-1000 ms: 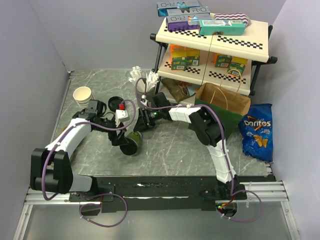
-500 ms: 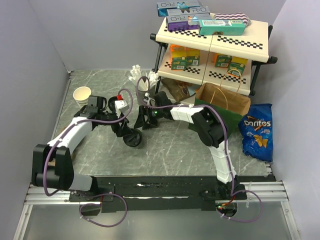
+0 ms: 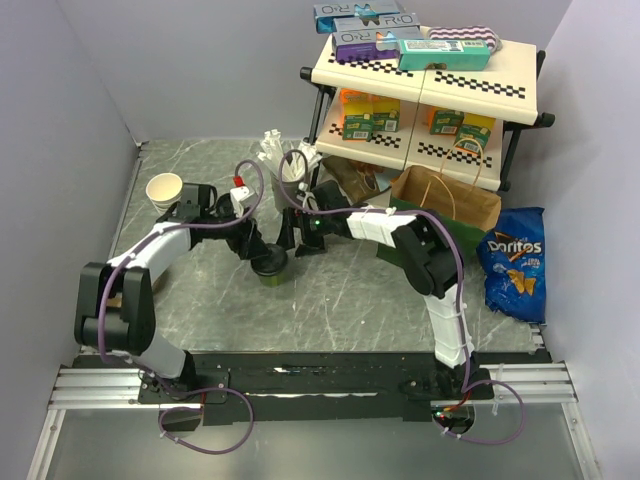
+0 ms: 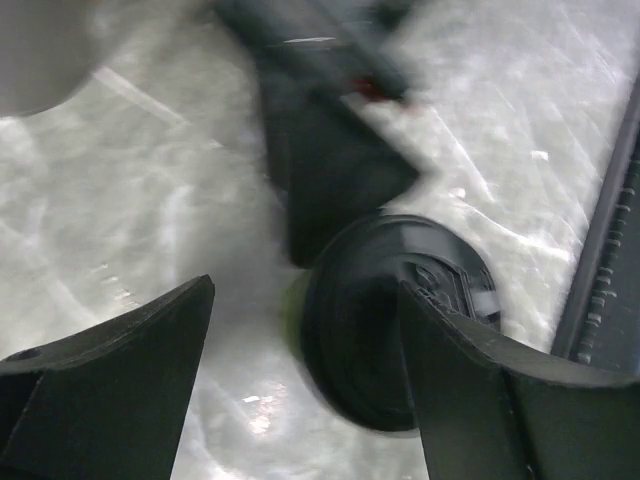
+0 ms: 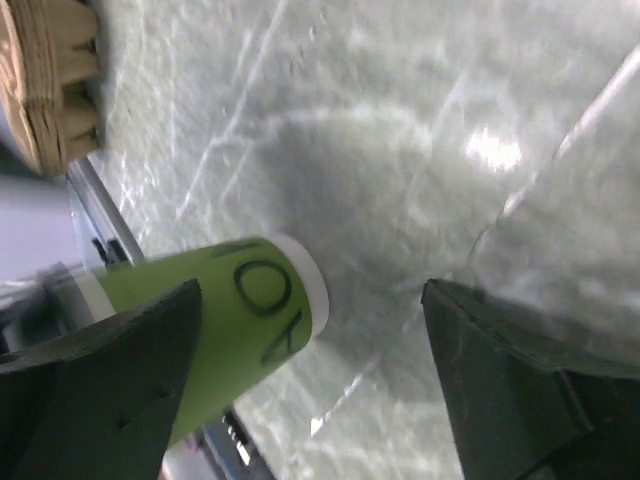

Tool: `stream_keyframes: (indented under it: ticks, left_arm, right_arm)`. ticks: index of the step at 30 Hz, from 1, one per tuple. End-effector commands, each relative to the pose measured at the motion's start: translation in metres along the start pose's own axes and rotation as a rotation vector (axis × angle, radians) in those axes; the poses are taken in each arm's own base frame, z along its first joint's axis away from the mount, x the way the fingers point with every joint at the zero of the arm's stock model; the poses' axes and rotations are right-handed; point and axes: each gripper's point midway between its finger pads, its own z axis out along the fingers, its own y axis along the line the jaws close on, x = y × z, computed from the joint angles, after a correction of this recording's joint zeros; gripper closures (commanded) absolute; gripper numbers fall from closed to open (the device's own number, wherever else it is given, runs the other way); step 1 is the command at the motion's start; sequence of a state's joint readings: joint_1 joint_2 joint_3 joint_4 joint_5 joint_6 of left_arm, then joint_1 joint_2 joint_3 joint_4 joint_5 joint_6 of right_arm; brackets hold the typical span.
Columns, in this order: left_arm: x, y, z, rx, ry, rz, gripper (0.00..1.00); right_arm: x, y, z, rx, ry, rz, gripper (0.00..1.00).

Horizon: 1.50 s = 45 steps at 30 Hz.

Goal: Pack the takeout coffee

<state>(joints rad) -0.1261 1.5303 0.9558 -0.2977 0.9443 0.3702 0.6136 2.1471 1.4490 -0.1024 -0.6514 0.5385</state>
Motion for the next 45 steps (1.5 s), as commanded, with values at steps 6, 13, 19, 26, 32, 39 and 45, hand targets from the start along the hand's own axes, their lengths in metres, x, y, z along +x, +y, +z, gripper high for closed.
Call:
stream_keyframes:
  ticks: [6, 13, 19, 26, 32, 39, 45]
  left_arm:
    - [0.01, 0.043, -0.006, -0.117, 0.035, -0.023, 0.21]
    - [0.005, 0.03, -0.007, -0.045, 0.014, -0.021, 0.2]
    - [0.006, 0.022, -0.008, -0.004, 0.019, -0.028, 0.2]
    - [-0.002, 0.015, -0.012, 0.01, -0.004, -0.033, 0.2]
    - [0.001, 0.016, -0.011, 0.006, -0.002, -0.047, 0.2]
    - [0.004, 0.015, -0.011, 0.002, 0.001, -0.056, 0.2]
    - [0.008, 0.015, -0.011, 0.0, 0.009, -0.059, 0.2]
  right_arm:
    - [-0.001, 0.013, -0.027, 0.037, -0.007, 0.053, 0.0]
    - [0.001, -0.001, -0.053, 0.061, -0.014, 0.051, 0.0]
    - [0.019, -0.008, -0.076, 0.018, 0.05, -0.074, 0.0]
    - [0.022, 0.041, -0.092, -0.272, 0.075, -0.183, 0.0]
    - [0.018, 0.078, -0.075, -0.373, 0.106, -0.25, 0.0]
    - [0.026, 0.088, -0.058, -0.382, 0.139, -0.234, 0.0]
    - [0.031, 0.084, -0.05, -0.374, 0.159, -0.22, 0.03]
